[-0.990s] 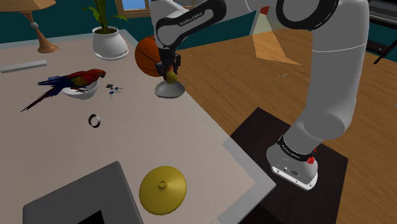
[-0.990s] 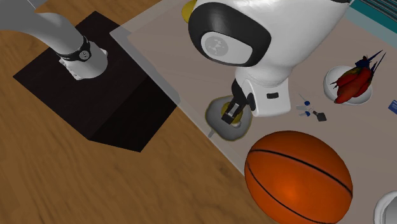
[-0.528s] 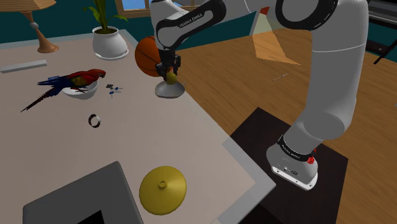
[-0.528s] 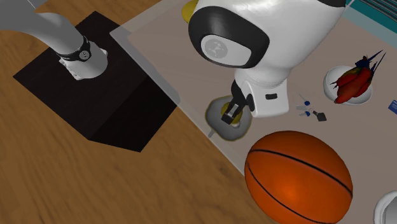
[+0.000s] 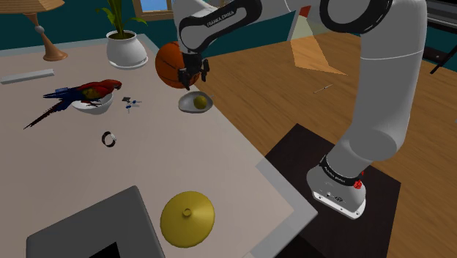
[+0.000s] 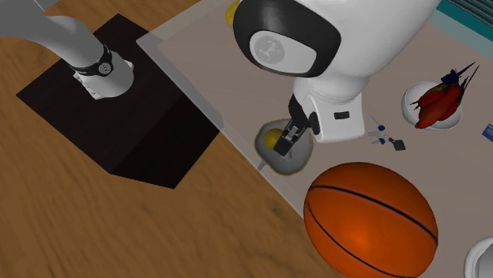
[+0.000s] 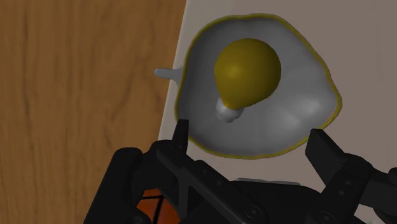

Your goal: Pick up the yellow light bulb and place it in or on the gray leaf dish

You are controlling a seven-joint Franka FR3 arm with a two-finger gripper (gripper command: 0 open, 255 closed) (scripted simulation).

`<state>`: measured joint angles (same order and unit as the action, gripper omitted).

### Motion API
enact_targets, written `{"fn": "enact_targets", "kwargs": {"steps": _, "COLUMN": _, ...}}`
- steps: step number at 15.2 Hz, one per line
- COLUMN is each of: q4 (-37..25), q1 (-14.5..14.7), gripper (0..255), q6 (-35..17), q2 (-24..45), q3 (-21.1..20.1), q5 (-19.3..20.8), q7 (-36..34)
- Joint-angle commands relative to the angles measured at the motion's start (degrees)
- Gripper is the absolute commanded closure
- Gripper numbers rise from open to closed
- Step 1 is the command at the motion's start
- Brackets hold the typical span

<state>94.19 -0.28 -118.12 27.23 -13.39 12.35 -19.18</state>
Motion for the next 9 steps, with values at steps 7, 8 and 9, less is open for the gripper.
{"fn": "enact_targets", "kwargs": {"steps": 7, "q4": -2.8, "q1": 0.3, "gripper": 0, "q6": 4.4, "q2": -1.6, "q3": -0.4, "q5": -0.7, "q7": 0.3}}
{"fn": "enact_targets", "kwargs": {"steps": 8, "q4": -2.8, "q1": 0.3, "gripper": 0, "q6": 4.4, "q2": -1.6, "q3": -0.4, "q5": -0.7, "q7": 0.3}}
{"fn": "enact_targets", "kwargs": {"steps": 9, "q4": -2.8, "q1": 0.3, "gripper": 0, "q6": 4.4, "q2": -1.6, "q3": -0.4, "q5": -0.7, "q7": 0.3}}
